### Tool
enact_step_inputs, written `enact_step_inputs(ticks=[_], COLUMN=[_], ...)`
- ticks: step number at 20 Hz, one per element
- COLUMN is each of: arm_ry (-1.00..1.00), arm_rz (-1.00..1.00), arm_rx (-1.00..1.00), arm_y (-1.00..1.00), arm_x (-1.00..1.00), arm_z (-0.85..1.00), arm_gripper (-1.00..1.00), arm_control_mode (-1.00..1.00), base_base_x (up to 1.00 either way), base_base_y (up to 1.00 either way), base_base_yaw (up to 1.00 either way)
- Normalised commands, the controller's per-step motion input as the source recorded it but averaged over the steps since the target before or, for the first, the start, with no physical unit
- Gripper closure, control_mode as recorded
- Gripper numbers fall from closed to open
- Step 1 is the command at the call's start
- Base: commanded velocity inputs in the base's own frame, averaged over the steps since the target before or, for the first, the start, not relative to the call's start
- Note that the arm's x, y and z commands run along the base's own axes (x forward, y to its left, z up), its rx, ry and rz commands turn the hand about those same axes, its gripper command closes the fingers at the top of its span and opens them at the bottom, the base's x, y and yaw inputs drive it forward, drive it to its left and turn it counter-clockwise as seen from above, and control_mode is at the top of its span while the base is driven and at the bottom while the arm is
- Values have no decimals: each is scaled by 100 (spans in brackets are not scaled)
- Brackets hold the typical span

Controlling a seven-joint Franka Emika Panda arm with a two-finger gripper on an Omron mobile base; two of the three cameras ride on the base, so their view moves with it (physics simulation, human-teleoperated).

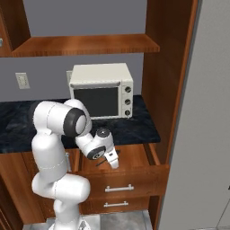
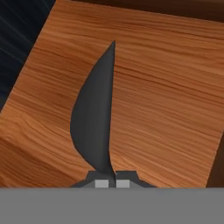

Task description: Organize the utensils by type. Pick up the wooden spoons from the counter and place them in the open cabinet. Then pick up the metallic utensils from the counter and place them in the open drawer.

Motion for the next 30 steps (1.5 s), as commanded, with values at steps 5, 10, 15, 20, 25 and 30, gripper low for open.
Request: enact_step_inputs(ticks=[5, 10, 15, 20, 25, 30], arm_ry=[0, 8, 6, 0, 0, 0], arm_rz=[0, 0, 0, 0, 0, 0], arm_rx=[1, 2, 1, 6, 6, 1], arm_y=[-6, -15, -23, -7, 0, 0], arm_x=[0, -3, -22, 2, 7, 11], arm_z=[-28, -26, -33, -7, -3, -15], arm_gripper=[100, 100, 100, 100, 100, 100], arm_control_mode=[-100, -100, -100, -100, -100, -100], base_base_x=[0, 0, 0, 0, 0, 0], base_base_y=[0, 0, 0, 0, 0, 0], base_base_yaw=[0, 0, 0, 0, 0, 0])
